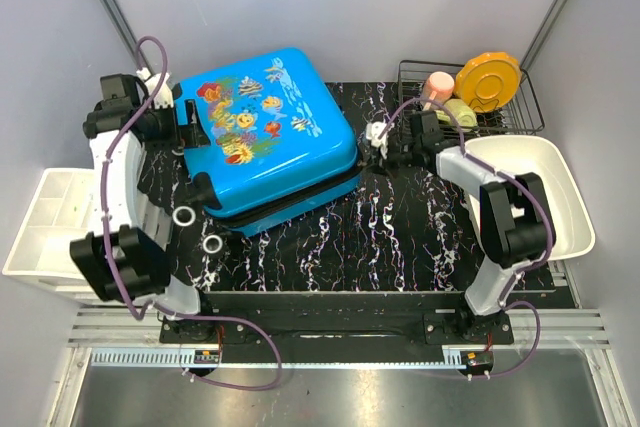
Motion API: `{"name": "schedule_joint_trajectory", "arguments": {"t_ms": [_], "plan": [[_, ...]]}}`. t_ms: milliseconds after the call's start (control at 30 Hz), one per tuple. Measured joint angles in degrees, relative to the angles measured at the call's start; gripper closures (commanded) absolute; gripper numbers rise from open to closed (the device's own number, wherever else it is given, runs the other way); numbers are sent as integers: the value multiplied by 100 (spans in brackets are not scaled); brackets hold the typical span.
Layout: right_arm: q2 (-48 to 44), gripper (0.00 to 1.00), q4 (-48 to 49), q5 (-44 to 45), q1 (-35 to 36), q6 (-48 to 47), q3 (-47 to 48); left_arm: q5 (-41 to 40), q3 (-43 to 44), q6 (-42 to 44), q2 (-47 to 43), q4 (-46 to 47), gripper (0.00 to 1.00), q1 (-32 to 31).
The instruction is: Open, take out, and arrange the luggage
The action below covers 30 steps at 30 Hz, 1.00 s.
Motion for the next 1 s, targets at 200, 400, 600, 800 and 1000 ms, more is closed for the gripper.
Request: {"name": "schedule_joint_trajectory", "arguments": {"t_ms": [200, 400, 600, 800, 1000], "plan": [[-879, 100, -503, -151, 584, -214, -807, 83, 118, -935, 850, 603, 8, 153], [-946, 100, -1078, -157, 608, -28, -662, 245, 702, -1097, 1528, 734, 12, 107], [-138, 100, -1370, -162, 63, 70, 358, 286, 1078, -973, 1895, 890, 13, -44], [380, 100, -1484, -166, -243, 31, 997, 361, 1370, -822, 2188, 1060, 13, -254], [887, 100, -1397, -356, -302, 33, 1438, 376, 1770, -627, 2476, 946, 13, -361]]}}
